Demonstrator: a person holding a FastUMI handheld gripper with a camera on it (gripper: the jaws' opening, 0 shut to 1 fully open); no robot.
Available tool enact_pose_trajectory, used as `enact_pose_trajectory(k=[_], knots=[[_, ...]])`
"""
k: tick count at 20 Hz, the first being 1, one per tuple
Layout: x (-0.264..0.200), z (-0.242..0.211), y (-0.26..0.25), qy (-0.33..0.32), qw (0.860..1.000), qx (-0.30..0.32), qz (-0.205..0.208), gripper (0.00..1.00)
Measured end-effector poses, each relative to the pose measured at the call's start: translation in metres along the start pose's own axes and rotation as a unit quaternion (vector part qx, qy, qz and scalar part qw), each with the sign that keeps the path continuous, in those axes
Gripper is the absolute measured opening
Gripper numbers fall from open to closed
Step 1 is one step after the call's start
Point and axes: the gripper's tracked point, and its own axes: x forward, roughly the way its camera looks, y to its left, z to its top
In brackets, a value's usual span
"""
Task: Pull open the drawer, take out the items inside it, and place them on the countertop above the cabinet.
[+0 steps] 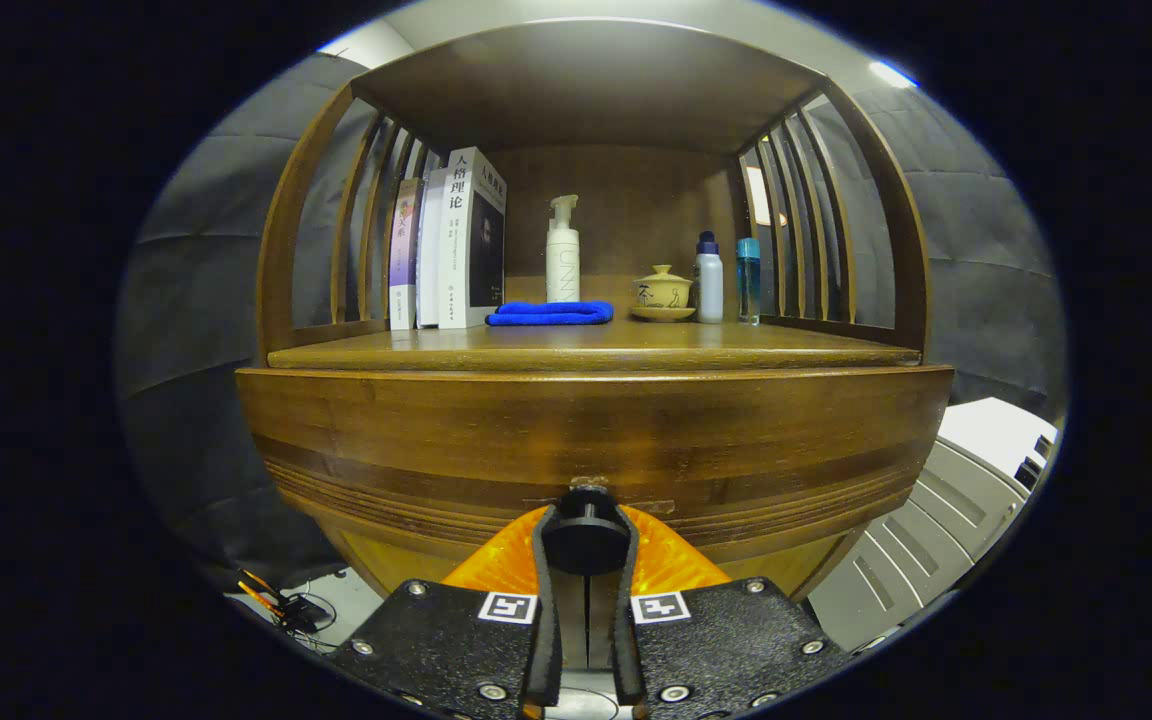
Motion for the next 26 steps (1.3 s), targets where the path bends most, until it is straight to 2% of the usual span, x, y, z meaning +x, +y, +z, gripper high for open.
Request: enact_pose_trajectory(k=[12,26], knots=[[-0.091,-0.019,-0.001,0.027,1.0,0.005,0.004,0.2],[-0.131,-0.036,0.004,0.036,0.999,-0.01,0.012,0.22]])
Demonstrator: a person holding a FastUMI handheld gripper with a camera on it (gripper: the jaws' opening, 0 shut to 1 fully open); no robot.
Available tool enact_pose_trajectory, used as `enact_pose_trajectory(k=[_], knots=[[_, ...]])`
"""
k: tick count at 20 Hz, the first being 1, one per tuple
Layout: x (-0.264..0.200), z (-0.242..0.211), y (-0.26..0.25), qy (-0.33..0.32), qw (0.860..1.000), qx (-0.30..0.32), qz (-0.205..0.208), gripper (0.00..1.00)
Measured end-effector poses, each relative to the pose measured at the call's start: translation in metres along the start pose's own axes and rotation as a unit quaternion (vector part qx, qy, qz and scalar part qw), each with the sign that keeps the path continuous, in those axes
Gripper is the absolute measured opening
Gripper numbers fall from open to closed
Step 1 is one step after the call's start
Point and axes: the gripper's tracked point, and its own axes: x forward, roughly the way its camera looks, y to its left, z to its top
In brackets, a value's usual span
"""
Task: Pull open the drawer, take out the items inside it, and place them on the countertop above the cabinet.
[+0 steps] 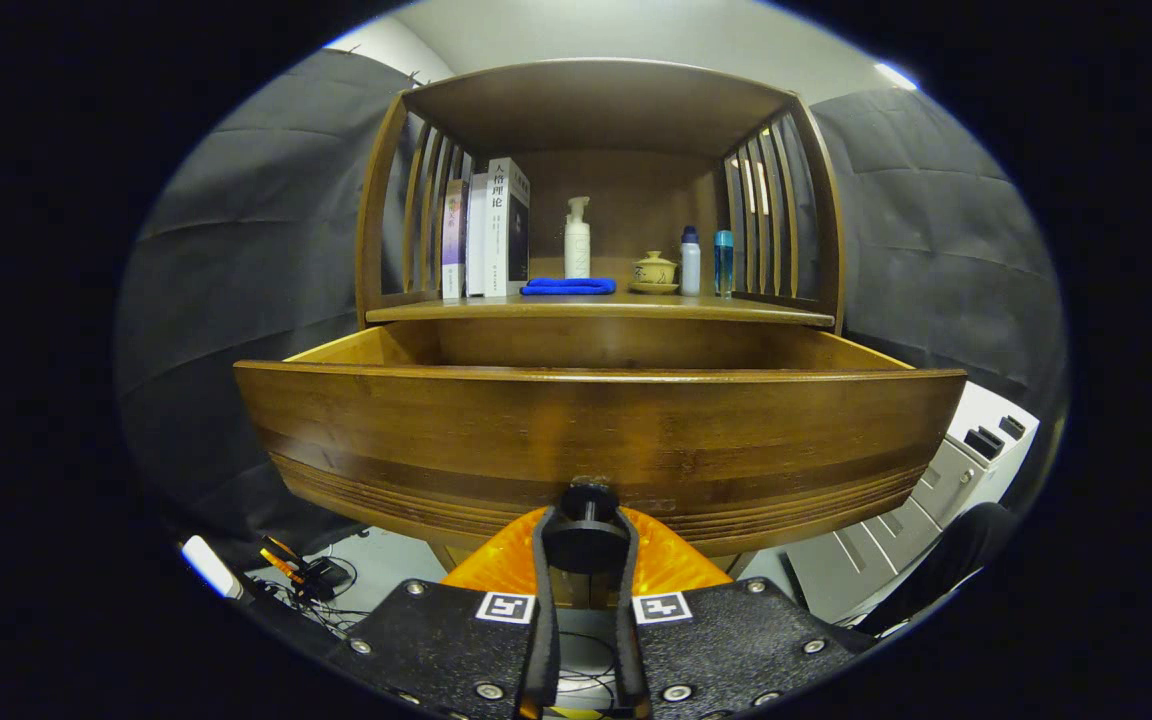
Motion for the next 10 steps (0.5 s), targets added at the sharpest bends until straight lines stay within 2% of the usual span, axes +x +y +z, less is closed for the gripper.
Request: enact_pose_trajectory(k=[2,3,4,6,10], knots=[[0.002,-0.001,0.001,0.008,1.0,0.003,0.006,0.28],[0.0,0.0,0.001,0.013,1.0,0.008,0.01,0.36],[-0.004,0.003,0.002,0.012,1.0,0.011,0.018,0.39],[-0.016,0.028,-0.007,-0.026,0.999,0.04,0.009,0.47],[-0.04,0.084,-0.02,-0.075,0.989,0.125,0.017,0.79]])
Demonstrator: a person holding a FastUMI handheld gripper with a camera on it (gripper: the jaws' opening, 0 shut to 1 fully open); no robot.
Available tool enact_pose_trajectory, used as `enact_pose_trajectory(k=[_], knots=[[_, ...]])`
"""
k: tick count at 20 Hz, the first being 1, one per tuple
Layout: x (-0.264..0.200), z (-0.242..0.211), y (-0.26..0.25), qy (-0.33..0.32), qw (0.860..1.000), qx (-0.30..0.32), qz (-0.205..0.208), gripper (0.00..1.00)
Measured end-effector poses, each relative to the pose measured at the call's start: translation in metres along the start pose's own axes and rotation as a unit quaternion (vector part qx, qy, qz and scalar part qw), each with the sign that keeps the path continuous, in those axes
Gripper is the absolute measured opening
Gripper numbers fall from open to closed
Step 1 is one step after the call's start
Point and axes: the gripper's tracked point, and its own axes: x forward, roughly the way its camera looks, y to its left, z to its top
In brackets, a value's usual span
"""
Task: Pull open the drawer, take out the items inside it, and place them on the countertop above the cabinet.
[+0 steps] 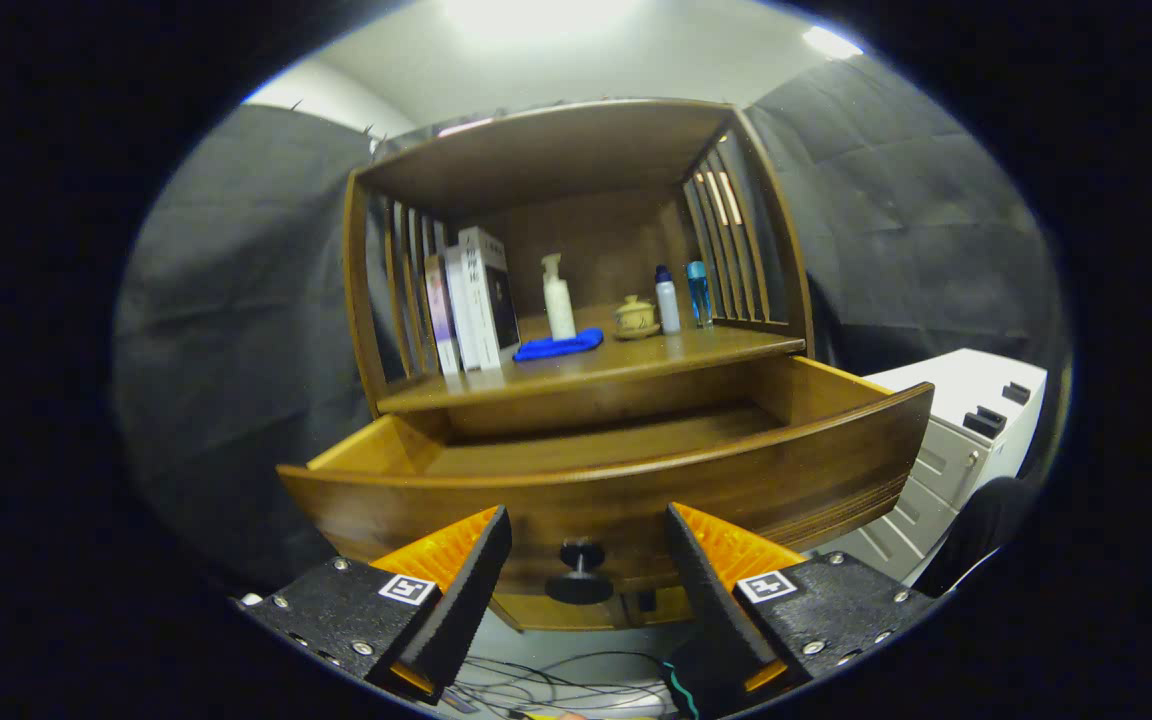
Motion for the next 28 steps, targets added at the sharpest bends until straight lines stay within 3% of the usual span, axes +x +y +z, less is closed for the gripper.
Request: enact_pose_trajectory(k=[2,10,17,23,28], knots=[[-0.001,0.026,-0.005,-0.01,1.0,0.004,-0.008,0.96],[0.037,0.142,0.021,-0.039,0.998,-0.03,-0.036,0.95],[0.096,0.183,0.046,-0.012,0.998,-0.032,-0.056,0.96],[0.153,0.138,0.037,0.097,0.991,-0.013,-0.093,0.96],[0.178,0.068,0.016,0.199,0.972,-0.004,-0.125,0.96]])
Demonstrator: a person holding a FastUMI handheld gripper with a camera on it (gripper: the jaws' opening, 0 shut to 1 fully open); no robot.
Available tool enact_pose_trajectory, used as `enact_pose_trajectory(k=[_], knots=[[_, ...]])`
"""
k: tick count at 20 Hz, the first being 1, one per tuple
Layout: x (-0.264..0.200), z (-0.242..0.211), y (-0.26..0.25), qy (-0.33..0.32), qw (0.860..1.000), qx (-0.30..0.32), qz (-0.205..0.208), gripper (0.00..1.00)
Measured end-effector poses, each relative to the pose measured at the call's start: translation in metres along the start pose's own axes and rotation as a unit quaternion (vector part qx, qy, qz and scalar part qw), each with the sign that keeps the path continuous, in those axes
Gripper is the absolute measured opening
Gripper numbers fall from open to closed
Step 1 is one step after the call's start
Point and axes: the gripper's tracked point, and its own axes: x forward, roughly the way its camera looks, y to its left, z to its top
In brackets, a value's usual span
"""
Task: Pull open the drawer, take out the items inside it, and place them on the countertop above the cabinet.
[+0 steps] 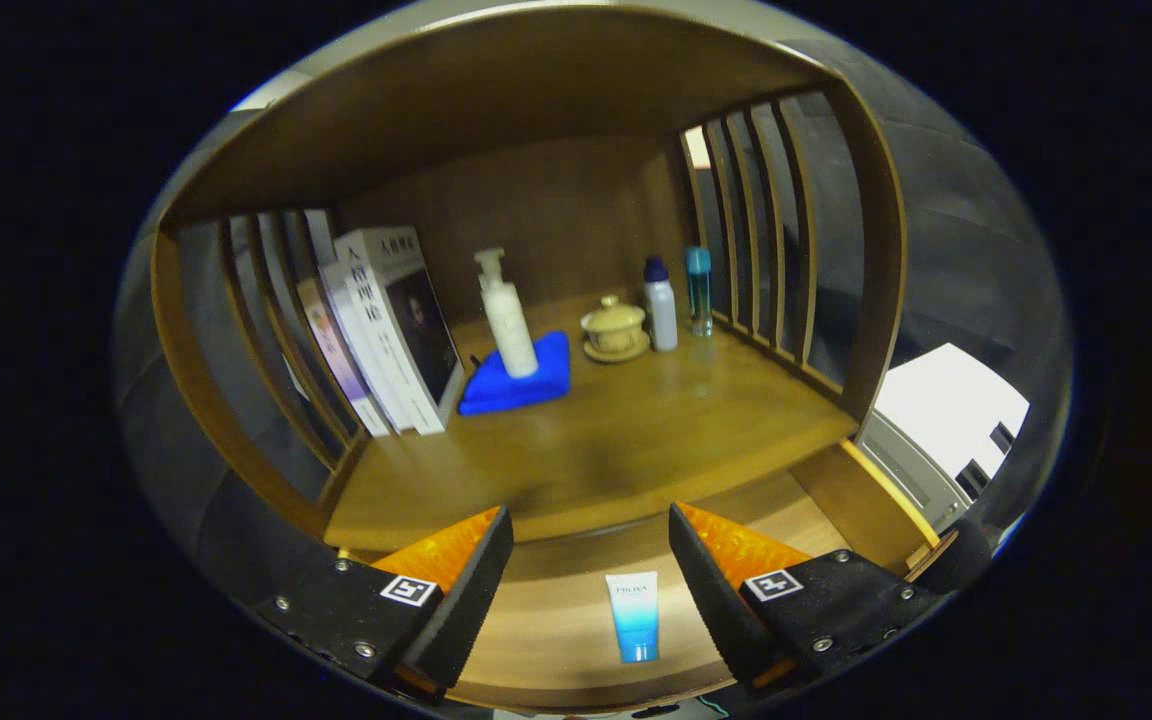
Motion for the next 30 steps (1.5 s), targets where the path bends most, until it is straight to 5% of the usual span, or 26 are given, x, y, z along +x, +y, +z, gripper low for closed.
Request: enact_pose_trajectory(k=[7,14,20,24,27,30], knots=[[0.042,-0.065,-0.013,0.137,0.99,0.018,-0.031,0.96],[0.055,-0.125,-0.024,0.258,0.964,0.036,-0.056,0.96],[0.056,-0.154,-0.028,0.308,0.949,0.028,-0.062,0.93],[0.05,-0.173,-0.028,0.339,0.938,0.027,-0.067,0.84],[0.048,-0.175,-0.034,0.344,0.936,0.016,-0.077,0.57],[0.048,-0.174,-0.035,0.336,0.938,0.013,-0.085,0.5]])
